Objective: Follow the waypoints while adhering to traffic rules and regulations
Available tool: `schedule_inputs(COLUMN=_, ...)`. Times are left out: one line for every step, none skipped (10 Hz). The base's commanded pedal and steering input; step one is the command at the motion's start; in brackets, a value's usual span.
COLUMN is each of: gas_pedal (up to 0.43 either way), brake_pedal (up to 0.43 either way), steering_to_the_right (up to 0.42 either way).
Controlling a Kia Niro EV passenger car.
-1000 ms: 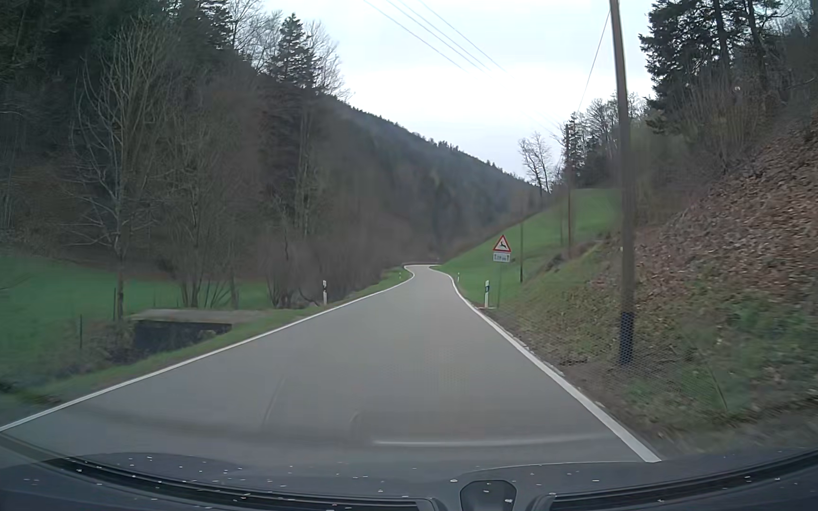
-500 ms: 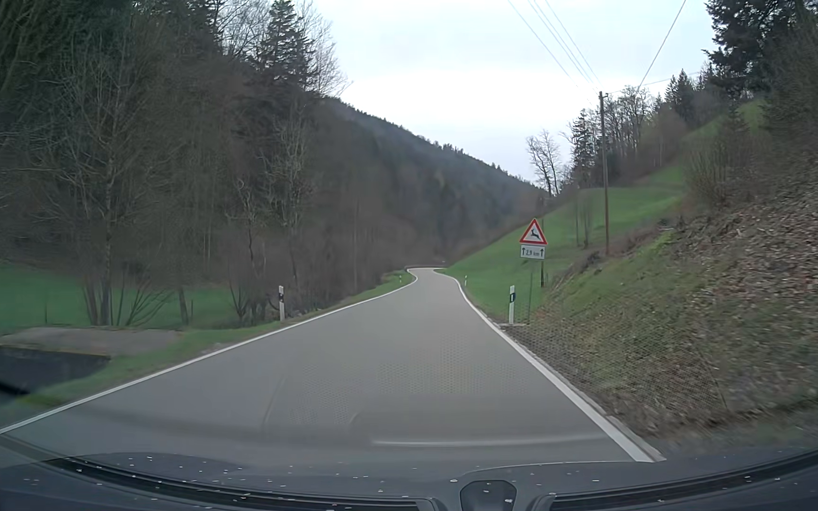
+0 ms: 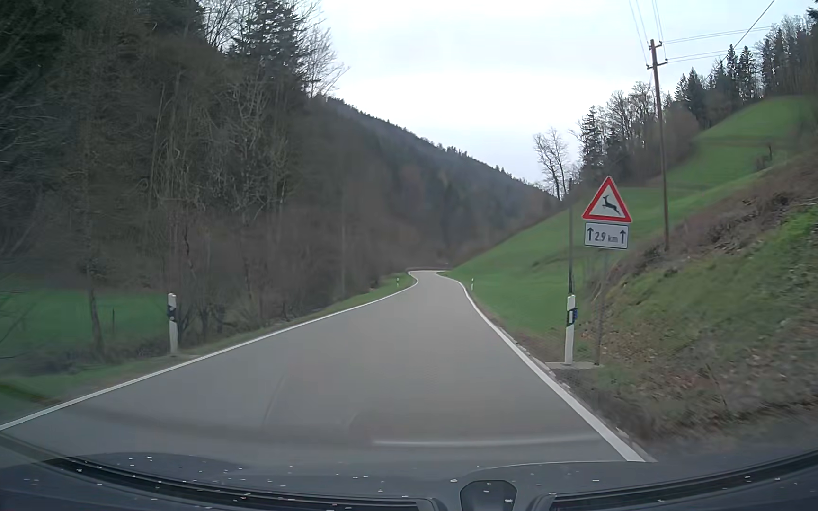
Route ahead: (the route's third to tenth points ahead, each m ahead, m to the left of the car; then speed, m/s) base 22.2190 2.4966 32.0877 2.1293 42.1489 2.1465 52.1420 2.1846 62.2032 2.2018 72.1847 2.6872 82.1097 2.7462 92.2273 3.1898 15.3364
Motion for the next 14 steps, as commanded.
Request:
schedule_inputs(gas_pedal=0.177, brake_pedal=0.000, steering_to_the_right=0.005)
schedule_inputs(gas_pedal=0.248, brake_pedal=0.000, steering_to_the_right=0.003)
schedule_inputs(gas_pedal=0.260, brake_pedal=0.000, steering_to_the_right=-0.001)
schedule_inputs(gas_pedal=0.260, brake_pedal=0.000, steering_to_the_right=-0.002)
schedule_inputs(gas_pedal=0.268, brake_pedal=0.000, steering_to_the_right=-0.002)
schedule_inputs(gas_pedal=0.268, brake_pedal=0.000, steering_to_the_right=0.000)
schedule_inputs(gas_pedal=0.268, brake_pedal=0.000, steering_to_the_right=0.000)
schedule_inputs(gas_pedal=0.268, brake_pedal=0.000, steering_to_the_right=0.000)
schedule_inputs(gas_pedal=0.260, brake_pedal=0.000, steering_to_the_right=0.000)
schedule_inputs(gas_pedal=0.059, brake_pedal=0.000, steering_to_the_right=0.000)
schedule_inputs(gas_pedal=0.000, brake_pedal=0.000, steering_to_the_right=0.000)
schedule_inputs(gas_pedal=0.000, brake_pedal=0.000, steering_to_the_right=0.000)
schedule_inputs(gas_pedal=0.000, brake_pedal=0.000, steering_to_the_right=0.000)
schedule_inputs(gas_pedal=0.000, brake_pedal=0.000, steering_to_the_right=0.000)
